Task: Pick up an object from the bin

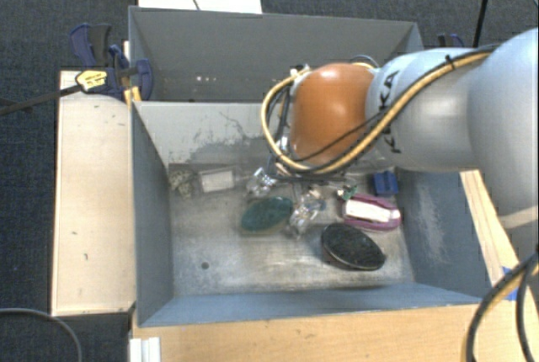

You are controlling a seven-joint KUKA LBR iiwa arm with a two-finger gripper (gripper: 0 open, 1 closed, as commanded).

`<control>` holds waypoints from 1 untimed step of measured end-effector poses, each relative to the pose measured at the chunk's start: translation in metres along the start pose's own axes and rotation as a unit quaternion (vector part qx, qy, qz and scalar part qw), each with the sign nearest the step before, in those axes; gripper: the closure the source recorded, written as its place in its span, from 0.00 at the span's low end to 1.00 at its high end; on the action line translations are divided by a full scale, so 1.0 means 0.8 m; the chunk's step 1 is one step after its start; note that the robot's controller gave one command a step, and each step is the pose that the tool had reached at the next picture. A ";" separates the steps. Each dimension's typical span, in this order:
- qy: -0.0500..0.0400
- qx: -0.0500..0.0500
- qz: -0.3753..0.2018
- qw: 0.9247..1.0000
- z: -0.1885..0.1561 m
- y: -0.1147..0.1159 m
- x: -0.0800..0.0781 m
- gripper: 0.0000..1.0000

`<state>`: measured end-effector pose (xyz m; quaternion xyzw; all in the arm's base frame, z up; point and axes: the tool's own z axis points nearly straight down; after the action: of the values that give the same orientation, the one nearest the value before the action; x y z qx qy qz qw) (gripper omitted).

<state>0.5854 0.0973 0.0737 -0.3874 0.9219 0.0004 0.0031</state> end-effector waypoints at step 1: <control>-0.001 0.001 0.001 1.000 -0.002 -0.001 -0.001 1.00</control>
Offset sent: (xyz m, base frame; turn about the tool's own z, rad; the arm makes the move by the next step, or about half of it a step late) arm 0.0000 0.0000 0.0000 0.0000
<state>0.5867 0.0974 0.0755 -0.3863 0.9224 0.0001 0.0048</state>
